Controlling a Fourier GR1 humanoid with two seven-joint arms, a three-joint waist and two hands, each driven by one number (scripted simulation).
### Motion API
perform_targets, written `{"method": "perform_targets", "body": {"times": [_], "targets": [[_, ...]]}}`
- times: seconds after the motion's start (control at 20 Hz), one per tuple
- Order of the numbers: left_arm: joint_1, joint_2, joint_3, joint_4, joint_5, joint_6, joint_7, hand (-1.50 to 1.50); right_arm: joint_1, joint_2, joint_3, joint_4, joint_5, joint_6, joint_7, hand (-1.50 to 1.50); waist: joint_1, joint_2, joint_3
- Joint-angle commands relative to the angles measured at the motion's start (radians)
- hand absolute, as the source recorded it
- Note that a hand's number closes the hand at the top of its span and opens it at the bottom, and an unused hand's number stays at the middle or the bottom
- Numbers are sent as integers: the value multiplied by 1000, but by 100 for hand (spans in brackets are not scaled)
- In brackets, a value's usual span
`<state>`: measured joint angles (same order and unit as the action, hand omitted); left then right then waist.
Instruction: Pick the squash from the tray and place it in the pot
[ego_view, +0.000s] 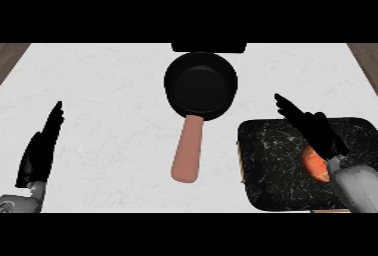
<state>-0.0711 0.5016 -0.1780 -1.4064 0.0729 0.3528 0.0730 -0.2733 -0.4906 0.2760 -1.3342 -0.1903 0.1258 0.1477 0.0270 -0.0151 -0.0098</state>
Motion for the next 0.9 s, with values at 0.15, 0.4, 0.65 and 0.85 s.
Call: {"method": "perform_targets", "body": {"times": [0.15, 0.4, 0.65, 0.85], "targets": [[0, -79, -39, 5, 119, -171, -13, 0, 126, -29, -69, -153, -14, -4, -140, 150, -62, 9, 9], [42, -146, -99, 22, 161, -209, 22, 0, 100, -56, -264, -181, 171, -366, -310, -150, -154, -11, 11], [55, -153, -107, 26, 168, -244, -15, 0, 255, 123, -337, -388, 52, -436, -611, -150, -118, -3, 12], [-18, -137, -79, 53, 195, -317, 26, 0, 522, 63, -362, -637, 42, -361, -581, -150, -67, 9, 9]]}}
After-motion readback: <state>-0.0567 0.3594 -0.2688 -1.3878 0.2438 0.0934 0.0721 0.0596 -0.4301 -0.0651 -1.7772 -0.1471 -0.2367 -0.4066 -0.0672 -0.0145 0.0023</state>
